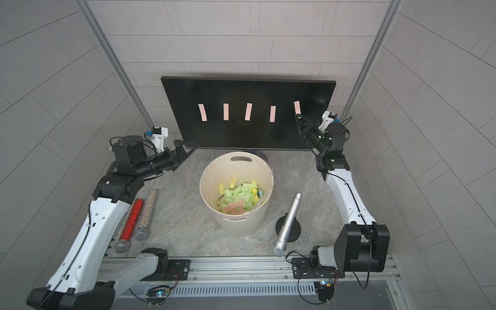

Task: Remove the sticky note from the monitor
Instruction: Tear off the sticky note from the monitor.

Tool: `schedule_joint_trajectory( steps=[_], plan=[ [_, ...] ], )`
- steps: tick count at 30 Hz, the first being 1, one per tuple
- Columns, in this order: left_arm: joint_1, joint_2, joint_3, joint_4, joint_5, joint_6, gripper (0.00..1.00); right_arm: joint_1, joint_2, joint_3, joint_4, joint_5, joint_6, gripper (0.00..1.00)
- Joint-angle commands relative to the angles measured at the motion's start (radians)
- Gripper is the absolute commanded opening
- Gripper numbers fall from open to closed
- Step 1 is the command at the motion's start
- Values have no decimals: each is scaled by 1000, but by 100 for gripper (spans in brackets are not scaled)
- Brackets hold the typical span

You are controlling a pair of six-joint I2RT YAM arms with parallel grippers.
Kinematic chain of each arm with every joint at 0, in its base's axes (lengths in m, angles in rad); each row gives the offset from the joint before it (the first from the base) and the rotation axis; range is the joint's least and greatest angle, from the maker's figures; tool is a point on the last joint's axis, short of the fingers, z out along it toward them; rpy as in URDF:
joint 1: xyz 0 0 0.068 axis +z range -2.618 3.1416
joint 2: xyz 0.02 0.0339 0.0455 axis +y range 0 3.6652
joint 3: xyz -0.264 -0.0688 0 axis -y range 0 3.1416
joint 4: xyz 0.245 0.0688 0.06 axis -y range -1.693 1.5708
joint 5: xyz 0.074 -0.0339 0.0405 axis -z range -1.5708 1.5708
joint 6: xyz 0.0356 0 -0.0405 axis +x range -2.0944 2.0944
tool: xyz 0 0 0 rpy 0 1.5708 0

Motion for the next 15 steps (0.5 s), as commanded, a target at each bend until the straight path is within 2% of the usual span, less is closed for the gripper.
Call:
schedule_joint_trajectory(
  steps=[1,15],
  plan=[
    [-5,-3,-3,-5,-3,20,100,-2,13,35,40,11,11,51],
    [-5,5,6,-5,-2,25,100,-7,43,73,42,14,13,50]
  ],
)
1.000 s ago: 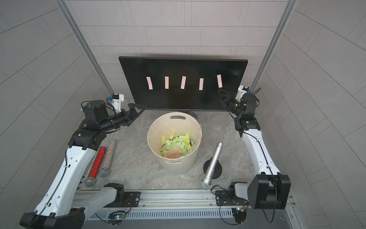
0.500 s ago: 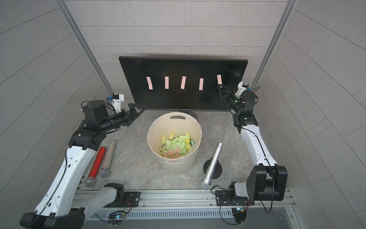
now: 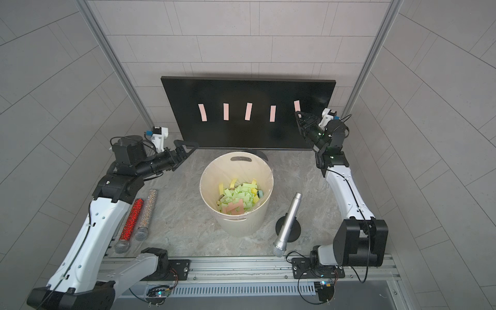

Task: Remove the sticky note from the monitor
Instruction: Tear off the sticky note from the monitor.

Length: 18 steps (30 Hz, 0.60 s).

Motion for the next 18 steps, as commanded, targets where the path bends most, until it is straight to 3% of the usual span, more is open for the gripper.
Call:
schedule_joint_trajectory(
  steps=[1,18],
  plan=[
    [-5,4,7,-5,-2,21,100,-8,7,35,32,11,-1,50],
    [-6,9,21,-5,4,20,100,-15,2,51,45,3,10,42]
  ],
)
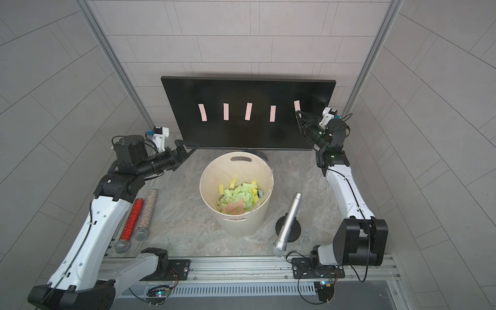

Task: Remove the sticky note from the monitor
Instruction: Tear off the sticky note from the monitor.

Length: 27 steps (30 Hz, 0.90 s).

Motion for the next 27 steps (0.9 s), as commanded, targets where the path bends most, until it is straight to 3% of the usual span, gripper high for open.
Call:
schedule_joint_trajectory(
  steps=[1,27],
  plan=[
    [-5,-1,22,-4,4,20,100,-8,-4,36,45,14,2,41],
    [-5,-26,20,-18,0,20,100,-13,-24,35,58,10,10,18]
  ],
)
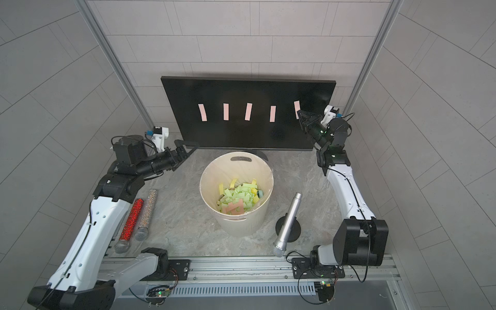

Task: Remove the sticky note from the monitor
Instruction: Tear off the sticky note from the monitor.

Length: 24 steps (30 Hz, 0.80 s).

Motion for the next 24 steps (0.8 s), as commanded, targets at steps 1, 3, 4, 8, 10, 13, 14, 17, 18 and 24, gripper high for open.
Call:
schedule_joint_trajectory(
  steps=[1,3,4,8,10,13,14,17,18,24],
  plan=[
    [-5,-22,18,-15,-1,20,100,-7,-25,22,26,9,-7,16],
    [-4,-26,17,-17,-3,21,100,-8,-26,20,26,6,-6,12],
    [-4,-28,16,-18,-4,20,100,-8,-27,18,26,7,-5,10],
    [-4,-33,18,-20,-4,20,100,-8,-34,13,22,6,-7,4],
    [-4,-35,16,-22,-4,20,100,-8,-37,11,21,4,-8,2],
    [-3,-39,13,-22,-4,18,100,-8,-46,3,19,4,-7,0],
    [-3,-40,13,-22,-4,17,100,-8,-50,0,19,4,-9,0],
    [-3,-44,13,-23,-4,16,100,-8,-61,-10,14,2,-10,0],
    [-4,-45,13,-24,-4,15,100,-8,-65,-12,13,2,-12,0],
    [-4,-54,11,-24,-2,5,100,-8,-106,-39,-8,-7,-22,0]
  ],
)
